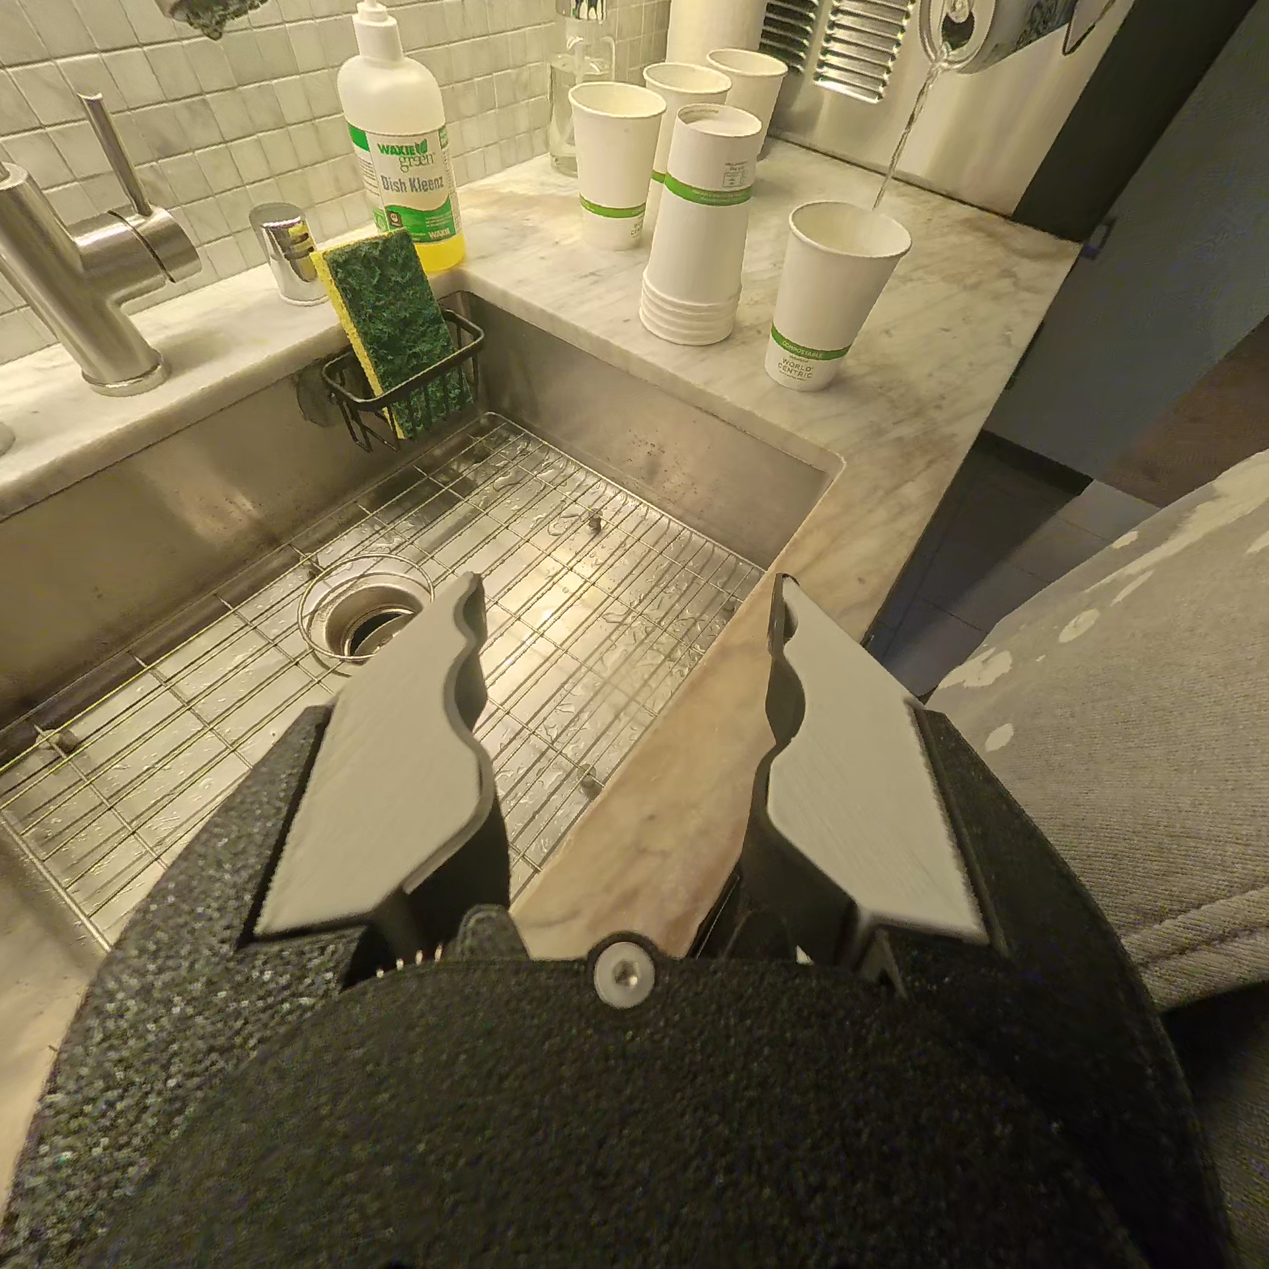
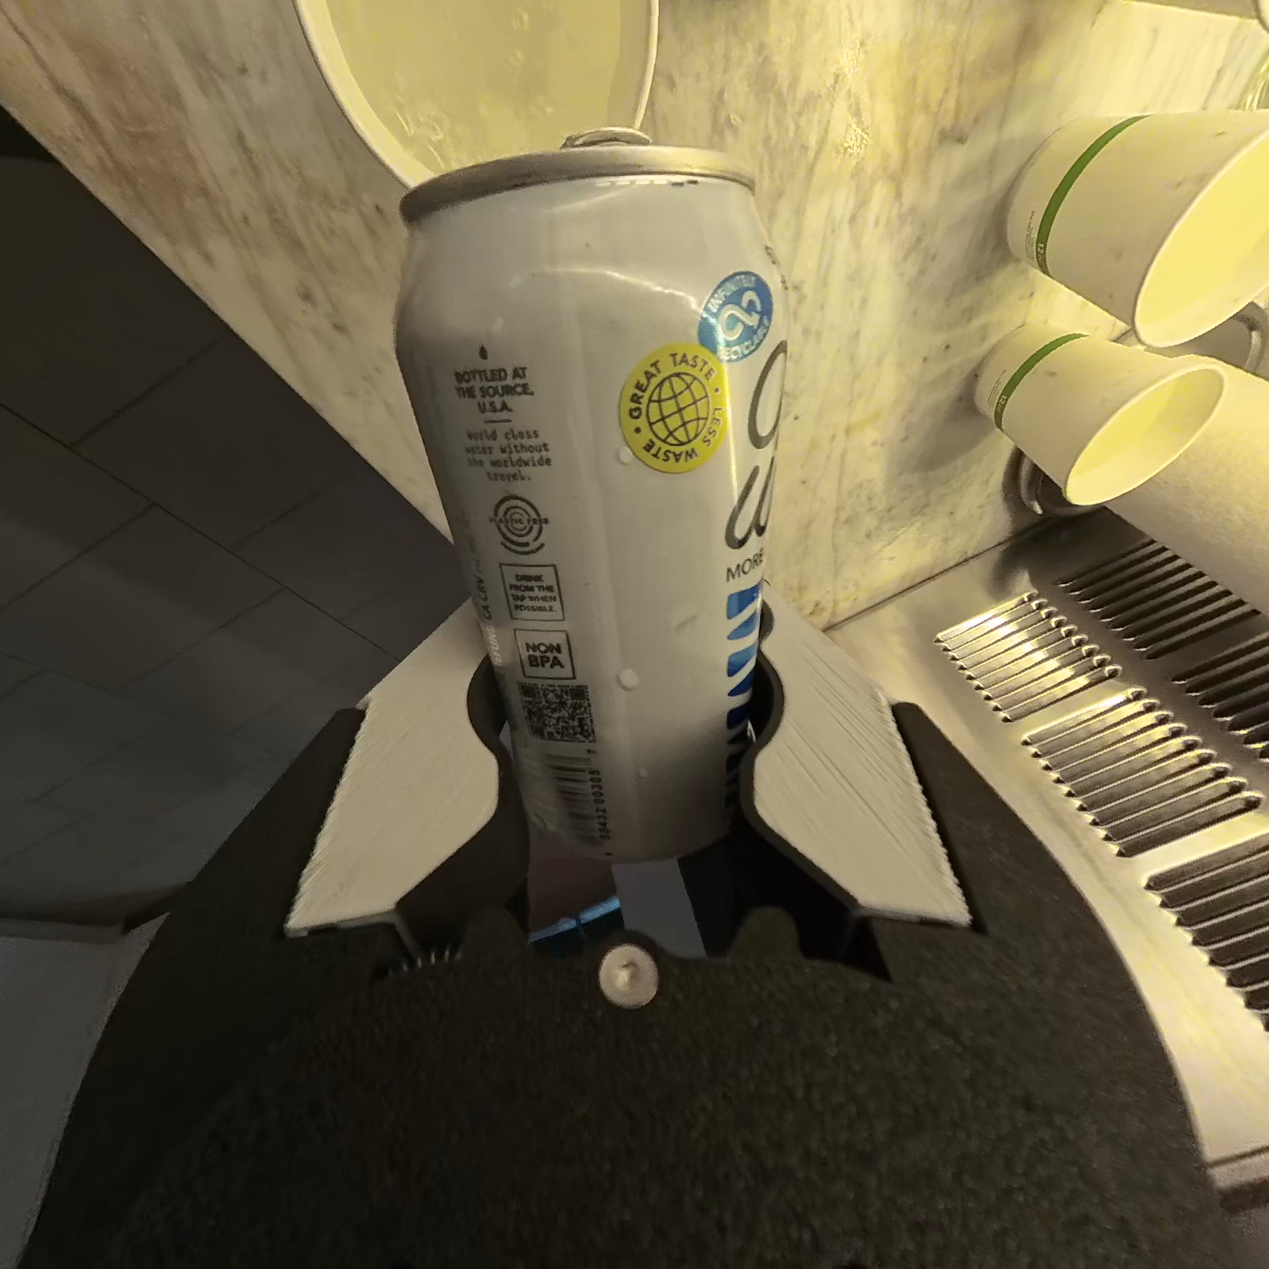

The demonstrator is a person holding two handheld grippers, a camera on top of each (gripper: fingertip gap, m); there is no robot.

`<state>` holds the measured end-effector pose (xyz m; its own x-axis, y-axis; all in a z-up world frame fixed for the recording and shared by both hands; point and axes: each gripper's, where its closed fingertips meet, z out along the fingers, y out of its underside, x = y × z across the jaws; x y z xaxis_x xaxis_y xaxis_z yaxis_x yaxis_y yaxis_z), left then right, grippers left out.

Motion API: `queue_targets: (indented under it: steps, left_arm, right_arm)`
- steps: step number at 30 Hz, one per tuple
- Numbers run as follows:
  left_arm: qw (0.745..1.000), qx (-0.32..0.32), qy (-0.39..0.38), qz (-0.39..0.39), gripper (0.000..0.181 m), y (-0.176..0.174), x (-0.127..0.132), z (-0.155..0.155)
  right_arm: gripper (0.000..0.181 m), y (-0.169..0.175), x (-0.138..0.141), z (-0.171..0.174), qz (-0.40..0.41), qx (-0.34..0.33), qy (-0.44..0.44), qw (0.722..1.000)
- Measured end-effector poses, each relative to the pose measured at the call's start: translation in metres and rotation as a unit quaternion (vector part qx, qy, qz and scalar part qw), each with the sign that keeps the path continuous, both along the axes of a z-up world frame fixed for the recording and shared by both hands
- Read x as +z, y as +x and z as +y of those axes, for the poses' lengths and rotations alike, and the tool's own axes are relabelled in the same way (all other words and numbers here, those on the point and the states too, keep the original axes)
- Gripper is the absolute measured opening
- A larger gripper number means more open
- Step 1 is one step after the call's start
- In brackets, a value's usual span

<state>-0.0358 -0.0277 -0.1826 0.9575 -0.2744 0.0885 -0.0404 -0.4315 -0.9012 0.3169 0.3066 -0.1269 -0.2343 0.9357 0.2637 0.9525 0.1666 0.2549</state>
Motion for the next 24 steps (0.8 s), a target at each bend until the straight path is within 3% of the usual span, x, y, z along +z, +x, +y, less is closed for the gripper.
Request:
queue_targets:
  steps: [24]
  left_arm:
    - [1.000, 0.004, 0.003, -0.003, 0.082, 0.000, -0.002, -0.005]
  right_arm:
    - [0.066, -0.009, -0.008, 0.000, -0.038, 0.038, 0.023, 0.998]
